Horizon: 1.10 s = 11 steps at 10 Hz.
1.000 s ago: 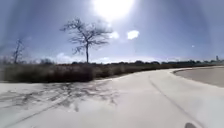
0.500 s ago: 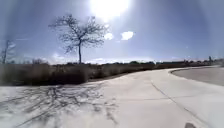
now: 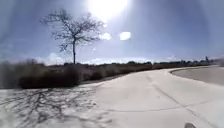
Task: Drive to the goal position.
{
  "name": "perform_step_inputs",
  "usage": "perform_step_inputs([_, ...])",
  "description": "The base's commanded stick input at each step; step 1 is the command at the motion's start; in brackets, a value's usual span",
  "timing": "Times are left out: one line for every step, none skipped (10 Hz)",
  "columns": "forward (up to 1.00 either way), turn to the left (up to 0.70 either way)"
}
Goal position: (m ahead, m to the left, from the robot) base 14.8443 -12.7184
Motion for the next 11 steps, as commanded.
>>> perform_step_inputs([1.0,-0.4])
perform_step_inputs([1.0,-0.4])
perform_step_inputs([1.0,-0.4])
perform_step_inputs([1.0,-0.4])
perform_step_inputs([1.0,-0.4])
perform_step_inputs([1.0,-0.4])
perform_step_inputs([1.0,0.0])
perform_step_inputs([1.0,0.0])
perform_step_inputs([1.0,0.0])
perform_step_inputs([1.0,0.0])
perform_step_inputs([1.0,0.0])
